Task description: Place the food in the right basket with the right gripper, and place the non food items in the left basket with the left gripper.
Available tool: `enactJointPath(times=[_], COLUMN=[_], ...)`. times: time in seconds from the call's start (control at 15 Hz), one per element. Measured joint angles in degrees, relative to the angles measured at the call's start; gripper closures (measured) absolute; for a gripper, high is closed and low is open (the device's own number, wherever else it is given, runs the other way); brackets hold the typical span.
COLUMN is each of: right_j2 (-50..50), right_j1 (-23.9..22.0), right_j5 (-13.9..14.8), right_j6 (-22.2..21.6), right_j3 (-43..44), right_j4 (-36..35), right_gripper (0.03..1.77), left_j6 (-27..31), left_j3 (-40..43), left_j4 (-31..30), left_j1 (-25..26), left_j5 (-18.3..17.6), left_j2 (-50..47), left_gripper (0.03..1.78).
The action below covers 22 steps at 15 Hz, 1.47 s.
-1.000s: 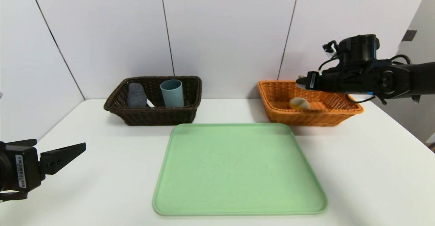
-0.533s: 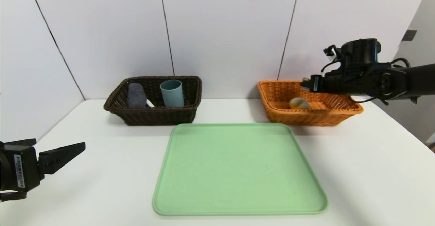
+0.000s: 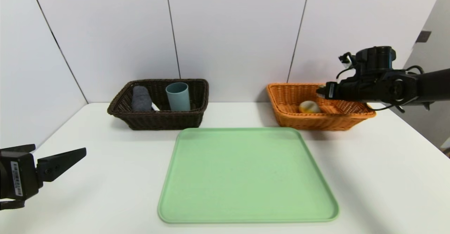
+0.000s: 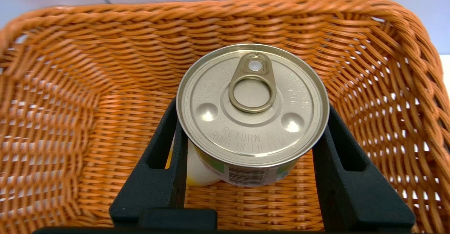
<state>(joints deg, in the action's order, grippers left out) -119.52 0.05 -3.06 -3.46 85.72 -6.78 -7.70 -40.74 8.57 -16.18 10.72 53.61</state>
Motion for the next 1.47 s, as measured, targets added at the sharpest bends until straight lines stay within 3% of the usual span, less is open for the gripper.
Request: enactJointPath(times=[0.13,0.47,0.93,1.2,1.47], right_j2=[-0.5,-1.2,3.3,13.2,28.0], right_j1=[-0.6,-0.8,-0.7,-0.7,-0.7], right_j5=[-0.1,-0.1,0.3,-0.5,-1.6], right_j6=[0.0,-0.3,-0.4,-0.1,0.8], right_j3=[0.1,0.2,-0.3,-0.7,-2.1], right_j4=[0.1,-0.2,1.3,11.7,31.1], right_gripper=[0.83,0.47,0.25,0.18,0.15], left_j6=[0.0,0.0,0.1,0.0,-2.7], left_j3=[0.0,0.0,-3.1,-9.4,-16.6], left_j4=[0.0,0.0,0.0,3.7,18.1], left_j1=[0.0,0.0,0.0,0.0,0.7], left_j5=[0.0,0.1,0.2,0.2,0.1], left_j2=[0.0,-0.3,-0.2,0.6,-0.4], left_gripper=[0.12,0.12,0.12,0.12,0.12])
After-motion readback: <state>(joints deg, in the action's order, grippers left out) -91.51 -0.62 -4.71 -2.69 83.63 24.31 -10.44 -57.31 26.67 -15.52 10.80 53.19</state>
